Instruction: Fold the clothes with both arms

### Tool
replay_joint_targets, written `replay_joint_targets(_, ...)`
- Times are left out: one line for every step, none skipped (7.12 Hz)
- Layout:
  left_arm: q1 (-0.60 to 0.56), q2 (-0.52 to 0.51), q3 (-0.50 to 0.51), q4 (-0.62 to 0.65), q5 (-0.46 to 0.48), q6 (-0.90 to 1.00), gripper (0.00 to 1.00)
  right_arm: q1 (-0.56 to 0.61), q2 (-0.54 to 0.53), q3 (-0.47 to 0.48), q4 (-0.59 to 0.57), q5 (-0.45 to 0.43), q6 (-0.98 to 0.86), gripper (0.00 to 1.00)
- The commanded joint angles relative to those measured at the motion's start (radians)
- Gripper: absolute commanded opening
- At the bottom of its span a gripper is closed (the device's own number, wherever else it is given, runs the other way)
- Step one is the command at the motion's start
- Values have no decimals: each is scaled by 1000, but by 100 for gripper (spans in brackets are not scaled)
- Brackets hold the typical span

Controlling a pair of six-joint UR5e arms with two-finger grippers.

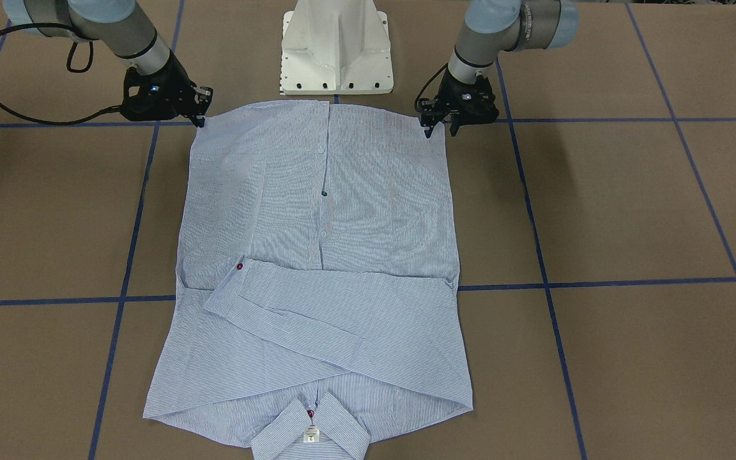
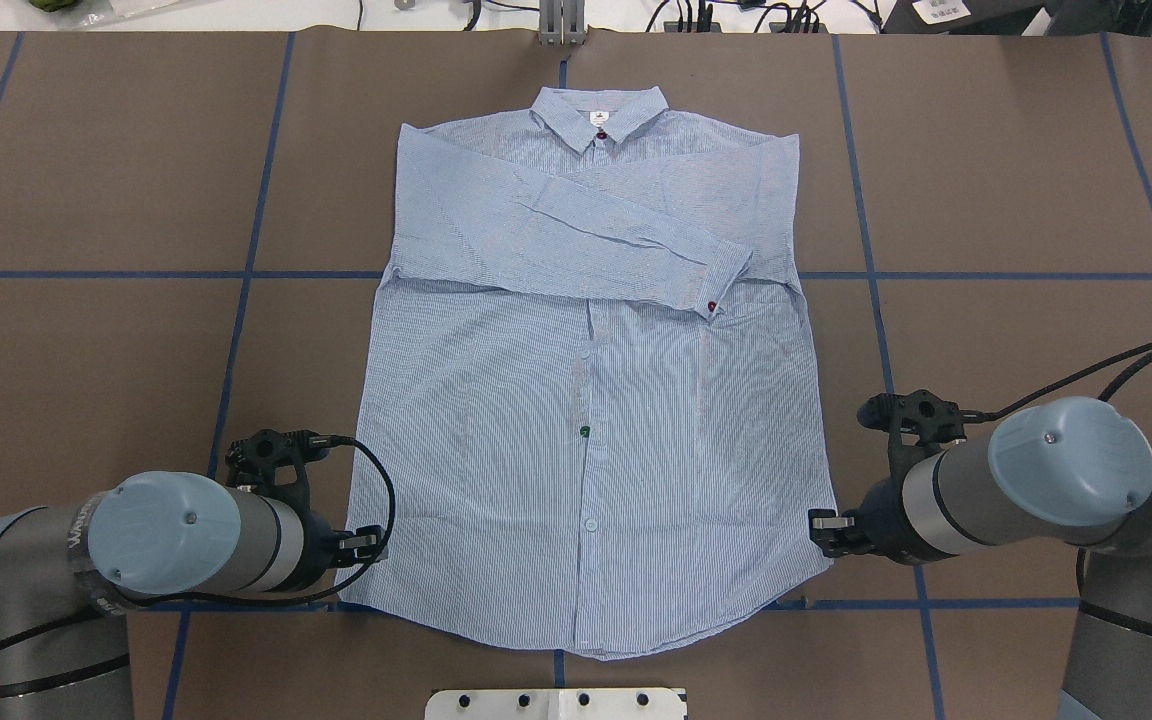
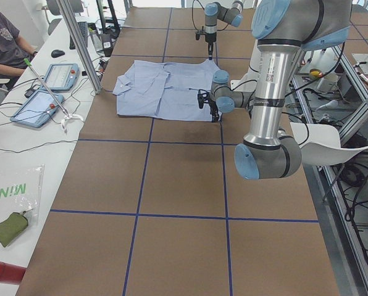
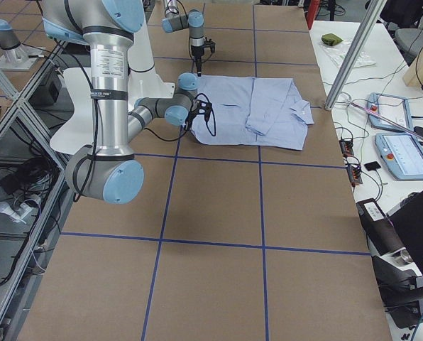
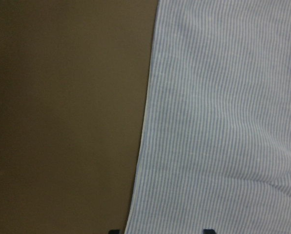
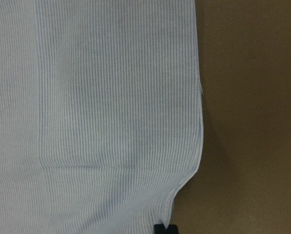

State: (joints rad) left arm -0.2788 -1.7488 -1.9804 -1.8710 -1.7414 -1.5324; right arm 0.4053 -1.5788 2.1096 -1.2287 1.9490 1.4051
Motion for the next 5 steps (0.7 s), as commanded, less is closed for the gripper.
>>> replay_joint_targets(7,-1,5,4,0,-2,60,19,-1,1,0,20,0,0)
replay_joint_targets(7,-1,6,4,0,-2,57,27,-1,1,-2,30,0,0)
replay_joint_targets(18,-1,9,4,0,-2,57,27,-1,0,0,30,0,0)
replay_joint_targets(19,-1,11,4,0,-2,53,29,-1,1,-2,30,0,0)
replay_joint_targets(20,-3,11,4,-1,-2,43,29,-3,0,-2,30,0,0)
